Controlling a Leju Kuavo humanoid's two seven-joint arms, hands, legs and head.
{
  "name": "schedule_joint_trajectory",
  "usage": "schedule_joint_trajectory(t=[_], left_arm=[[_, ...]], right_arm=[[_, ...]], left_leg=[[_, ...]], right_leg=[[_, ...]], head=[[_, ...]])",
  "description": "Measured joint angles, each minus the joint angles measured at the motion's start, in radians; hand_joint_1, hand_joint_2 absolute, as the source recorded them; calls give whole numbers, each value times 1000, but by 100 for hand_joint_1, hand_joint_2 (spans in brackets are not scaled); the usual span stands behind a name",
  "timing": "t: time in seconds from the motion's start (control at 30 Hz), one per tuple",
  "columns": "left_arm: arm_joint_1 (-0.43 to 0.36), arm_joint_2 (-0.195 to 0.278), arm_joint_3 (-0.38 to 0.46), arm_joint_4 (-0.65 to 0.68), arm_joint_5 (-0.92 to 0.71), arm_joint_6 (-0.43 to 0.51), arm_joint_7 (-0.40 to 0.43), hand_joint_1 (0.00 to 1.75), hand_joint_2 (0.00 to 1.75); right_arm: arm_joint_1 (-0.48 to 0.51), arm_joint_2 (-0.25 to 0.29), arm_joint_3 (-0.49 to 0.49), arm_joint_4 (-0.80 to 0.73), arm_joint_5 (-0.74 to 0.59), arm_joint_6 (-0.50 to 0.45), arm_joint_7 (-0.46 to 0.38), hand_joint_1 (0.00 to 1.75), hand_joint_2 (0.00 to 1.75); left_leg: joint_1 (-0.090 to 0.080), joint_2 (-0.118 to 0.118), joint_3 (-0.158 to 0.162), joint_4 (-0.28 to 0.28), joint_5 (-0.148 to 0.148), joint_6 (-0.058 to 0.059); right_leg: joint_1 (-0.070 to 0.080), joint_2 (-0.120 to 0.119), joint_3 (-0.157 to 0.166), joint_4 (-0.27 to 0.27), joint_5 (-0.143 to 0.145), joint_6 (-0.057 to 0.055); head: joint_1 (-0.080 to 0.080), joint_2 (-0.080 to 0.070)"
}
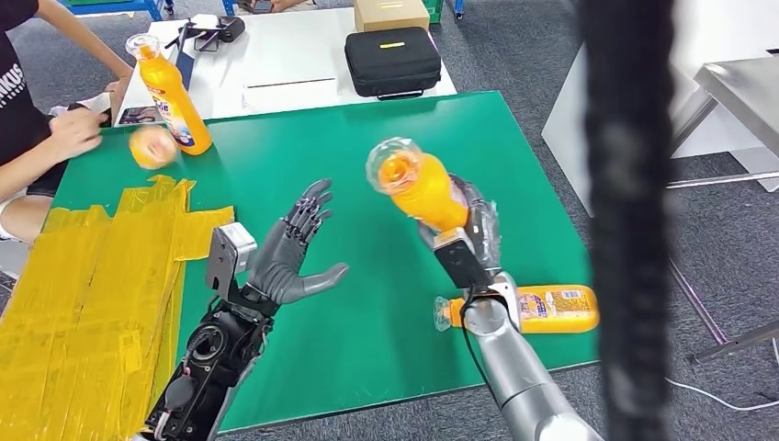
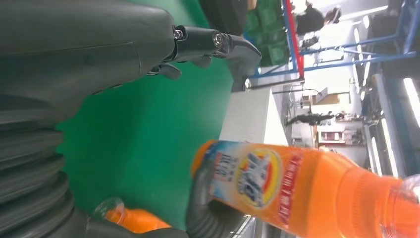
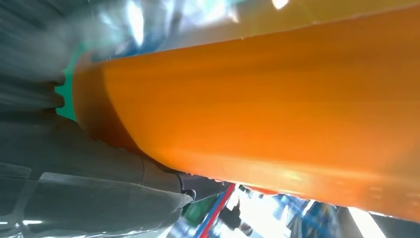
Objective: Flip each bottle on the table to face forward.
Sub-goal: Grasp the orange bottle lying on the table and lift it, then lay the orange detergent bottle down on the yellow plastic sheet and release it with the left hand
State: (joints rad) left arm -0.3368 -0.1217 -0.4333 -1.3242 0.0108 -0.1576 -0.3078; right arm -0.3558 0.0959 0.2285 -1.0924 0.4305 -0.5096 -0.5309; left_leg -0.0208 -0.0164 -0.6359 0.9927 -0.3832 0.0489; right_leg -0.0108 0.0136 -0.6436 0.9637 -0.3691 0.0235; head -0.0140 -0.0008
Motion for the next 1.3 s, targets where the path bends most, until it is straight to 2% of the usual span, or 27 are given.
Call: schedule_joint_trajectory(t=[0.17, 0.5, 0.8, 1.27, 1.3], left_arm=[[1, 0, -4, -25, -30, 76, -14, 0, 175], [4, -1, -6, -51, -53, 131, -24, 0, 175], [4, -1, -6, -53, -42, 150, -39, 0, 175], [10, -1, -7, -53, -24, 156, -41, 0, 175], [11, -1, -7, -53, -24, 156, -41, 7, 175]], right_arm=[[-3, 26, 68, 10, 7, 34, 24, 175, 175], [-26, 58, 161, 44, 29, 87, 49, 175, 175], [-81, 86, 243, 144, 33, 115, 57, 175, 175], [-106, 110, 291, 222, 30, 136, 68, 175, 175], [-107, 111, 292, 225, 30, 137, 68, 175, 175]], left_leg=[[0, 0, 0, 0, 0, 0], [0, 0, 0, 0, 0, 0], [0, 0, 0, 0, 0, 0], [0, 0, 0, 0, 0, 0], [0, 0, 0, 0, 0, 0]], right_leg=[[0, 0, 0, 0, 0, 0], [0, 0, 0, 0, 0, 0], [0, 0, 0, 0, 0, 0], [0, 0, 0, 0, 0, 0], [0, 0, 0, 0, 0, 0]], head=[[0, 0], [0, 0], [0, 0], [0, 0], [0, 0]])
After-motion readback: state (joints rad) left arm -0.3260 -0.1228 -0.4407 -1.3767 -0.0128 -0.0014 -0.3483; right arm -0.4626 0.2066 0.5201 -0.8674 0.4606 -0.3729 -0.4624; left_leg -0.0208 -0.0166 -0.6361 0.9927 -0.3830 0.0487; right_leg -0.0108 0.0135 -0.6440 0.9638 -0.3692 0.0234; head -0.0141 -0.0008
